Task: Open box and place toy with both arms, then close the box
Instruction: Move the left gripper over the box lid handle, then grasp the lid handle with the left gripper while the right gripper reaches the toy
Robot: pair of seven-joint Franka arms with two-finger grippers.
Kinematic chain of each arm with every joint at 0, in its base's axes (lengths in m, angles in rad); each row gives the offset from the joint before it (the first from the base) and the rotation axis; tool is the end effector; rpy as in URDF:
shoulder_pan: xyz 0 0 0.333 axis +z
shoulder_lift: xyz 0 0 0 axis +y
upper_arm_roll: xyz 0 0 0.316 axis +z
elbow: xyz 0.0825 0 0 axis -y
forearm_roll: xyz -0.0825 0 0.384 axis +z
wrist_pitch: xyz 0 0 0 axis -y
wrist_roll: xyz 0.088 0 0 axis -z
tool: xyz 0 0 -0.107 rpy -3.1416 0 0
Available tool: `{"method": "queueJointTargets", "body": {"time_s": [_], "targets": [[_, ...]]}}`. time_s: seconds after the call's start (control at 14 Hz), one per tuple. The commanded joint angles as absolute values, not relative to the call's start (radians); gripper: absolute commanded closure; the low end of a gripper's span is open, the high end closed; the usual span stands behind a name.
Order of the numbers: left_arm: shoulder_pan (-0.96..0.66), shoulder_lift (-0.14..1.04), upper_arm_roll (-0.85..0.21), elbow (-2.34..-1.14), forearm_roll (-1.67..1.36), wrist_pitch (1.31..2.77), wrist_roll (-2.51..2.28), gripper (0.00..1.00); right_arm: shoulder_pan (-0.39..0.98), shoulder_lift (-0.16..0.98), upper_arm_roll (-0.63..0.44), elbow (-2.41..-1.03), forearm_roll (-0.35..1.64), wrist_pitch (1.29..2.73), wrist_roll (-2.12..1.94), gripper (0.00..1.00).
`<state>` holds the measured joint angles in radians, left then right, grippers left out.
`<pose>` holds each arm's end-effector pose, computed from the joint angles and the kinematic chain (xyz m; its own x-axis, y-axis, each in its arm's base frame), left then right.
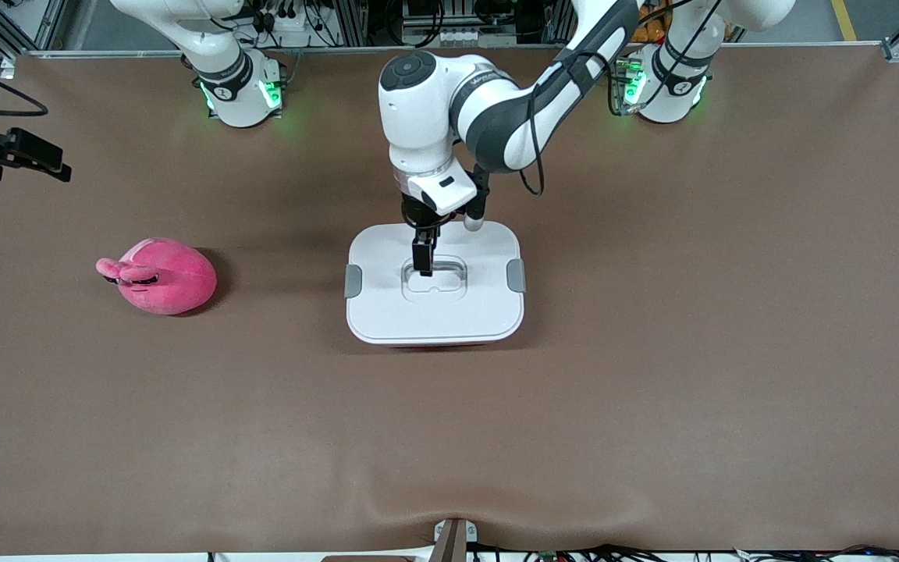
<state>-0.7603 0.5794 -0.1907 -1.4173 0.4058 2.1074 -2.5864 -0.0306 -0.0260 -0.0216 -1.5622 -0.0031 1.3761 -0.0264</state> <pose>0.4584 -0.5638 0.3795 0.0780 0.9956 0.0528 0.9566 -0.0897 0.2774 0.5242 -0.0279 0.6271 0.9869 -0.0256 -0.1594 -0.0262 -0.9997 -0.0017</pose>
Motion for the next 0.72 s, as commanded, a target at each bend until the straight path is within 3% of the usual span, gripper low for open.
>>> {"method": "queueJointTargets", "body": {"time_s": [0.0, 0.29, 0.43, 0.64], "targets": [[-0.762, 0.572, -0.186, -1.450, 0.472, 2.154, -2.680, 0.00, -0.035, -0.009, -0.021, -1.542, 0.009, 1.371, -0.014, 0.00], [-0.779, 0.600, -0.187, -1.456, 0.512, 2.157, -2.738, 0.02, -0.038, 0.021, -0.023, -1.542, 0.003, 1.376, -0.012, 0.00], [-0.779, 0.598, -0.187, -1.462, 0.512, 2.157, -2.758, 0.23, -0.037, 0.035, -0.023, -1.545, 0.006, 1.371, -0.012, 0.00], [-0.782, 0.598, -0.187, -1.466, 0.512, 2.157, -2.760, 0.43, -0.035, 0.077, -0.023, -1.546, 0.008, 1.373, -0.017, 0.00]]}}
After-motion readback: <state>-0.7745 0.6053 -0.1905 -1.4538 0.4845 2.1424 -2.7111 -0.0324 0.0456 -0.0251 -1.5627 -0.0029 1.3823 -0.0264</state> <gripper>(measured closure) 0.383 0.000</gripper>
